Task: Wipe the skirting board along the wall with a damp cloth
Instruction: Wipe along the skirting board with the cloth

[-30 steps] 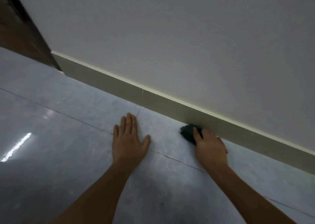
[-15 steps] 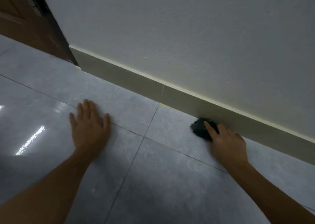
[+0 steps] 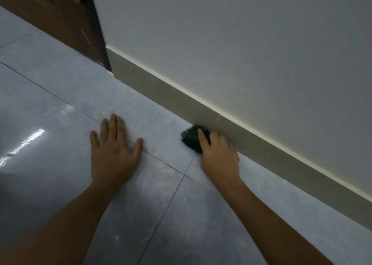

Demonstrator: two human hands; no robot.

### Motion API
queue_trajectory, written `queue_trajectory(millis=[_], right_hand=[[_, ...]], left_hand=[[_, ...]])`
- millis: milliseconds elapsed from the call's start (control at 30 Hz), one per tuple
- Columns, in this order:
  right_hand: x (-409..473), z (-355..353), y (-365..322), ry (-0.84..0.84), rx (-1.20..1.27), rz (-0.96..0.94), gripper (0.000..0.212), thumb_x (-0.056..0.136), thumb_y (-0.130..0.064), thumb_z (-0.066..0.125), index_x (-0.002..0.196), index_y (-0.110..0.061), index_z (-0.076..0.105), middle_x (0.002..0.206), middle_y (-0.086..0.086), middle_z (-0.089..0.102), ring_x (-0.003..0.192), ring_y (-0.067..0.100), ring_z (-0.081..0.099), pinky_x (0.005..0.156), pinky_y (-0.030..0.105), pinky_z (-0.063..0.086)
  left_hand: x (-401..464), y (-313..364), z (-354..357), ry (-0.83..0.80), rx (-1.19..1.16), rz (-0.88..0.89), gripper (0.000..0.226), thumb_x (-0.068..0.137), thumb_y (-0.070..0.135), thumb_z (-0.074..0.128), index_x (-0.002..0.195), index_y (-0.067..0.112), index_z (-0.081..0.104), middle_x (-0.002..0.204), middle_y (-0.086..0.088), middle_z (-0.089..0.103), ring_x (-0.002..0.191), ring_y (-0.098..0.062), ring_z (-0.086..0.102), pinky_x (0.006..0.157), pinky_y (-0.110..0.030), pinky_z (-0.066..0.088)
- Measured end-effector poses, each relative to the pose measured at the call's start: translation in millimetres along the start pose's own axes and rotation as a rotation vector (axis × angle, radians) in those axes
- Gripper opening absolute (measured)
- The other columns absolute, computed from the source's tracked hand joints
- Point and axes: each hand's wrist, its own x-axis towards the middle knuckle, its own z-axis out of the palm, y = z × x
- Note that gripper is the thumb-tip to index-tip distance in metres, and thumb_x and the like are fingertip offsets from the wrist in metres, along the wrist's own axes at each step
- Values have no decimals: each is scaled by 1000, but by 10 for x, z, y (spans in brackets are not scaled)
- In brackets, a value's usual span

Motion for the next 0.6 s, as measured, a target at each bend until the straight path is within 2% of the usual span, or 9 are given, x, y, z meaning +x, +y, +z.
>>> queue_trajectory(millis=[100,167,267,333,400,467,500,567,600], right_hand=[[-293,-5,295,-21,-64,33,57,59,-9,78,113,-4,65,79,18,61,62,30,57,48,37,50],[-228,-5,244,-12,-61,68,54,61,-7,76,113,-1,64,80,20,61,62,31,57,47,37,50],[169,11,-129,13,-38,-3,48,66,-13,73,112,-3,64,83,16,62,66,27,57,48,33,48],[596,-42,-489,37,-55,-76,45,70,-19,68,113,-6,64,87,14,64,69,25,58,51,31,48],[1030,-93,-877,56,-94,-162,41,77,-26,59,115,-11,63,92,10,66,73,21,60,55,30,48],[1327,-164,-1170,45,-148,-195,40,81,-25,47,116,-16,63,91,4,67,73,18,59,55,28,46],[1387,-174,-1253,40,-148,-198,41,81,-25,43,116,-19,64,90,2,67,72,17,59,54,27,45],[1331,-168,-1152,15,-155,-187,42,79,-24,48,118,-20,62,90,4,66,71,18,59,54,27,45],[1236,-147,-1041,1,-152,-168,43,78,-23,53,119,-18,61,89,6,65,70,20,59,54,28,45]], left_hand=[[24,32,3,13,-18,11,84,86,62,13,150,10,0,160,-9,1,147,-24,-3,118,-45,-3],[85,20,-44,32,-22,19,84,86,62,12,150,10,1,160,-8,2,147,-23,-2,118,-44,-4],[40,34,-31,32,-77,-4,84,85,62,15,151,12,7,159,-7,8,147,-22,4,118,-42,-1],[79,48,-78,45,-134,-24,79,84,58,24,149,12,21,156,-8,24,143,-25,20,117,-42,9],[204,-17,-173,97,-138,4,67,83,47,34,139,11,41,143,-11,46,128,-29,43,108,-43,27],[355,-186,-249,140,-92,54,58,83,40,35,131,10,48,134,-12,54,117,-30,50,102,-43,32],[387,-295,-265,134,-56,52,59,86,40,34,134,9,45,139,-13,49,124,-30,46,107,-44,28],[408,-412,-249,108,-51,-28,69,89,49,28,146,11,27,155,-11,26,143,-27,19,117,-43,6],[428,-456,-234,94,-63,-72,74,88,53,24,149,13,18,158,-10,14,146,-24,7,118,-41,-3]])
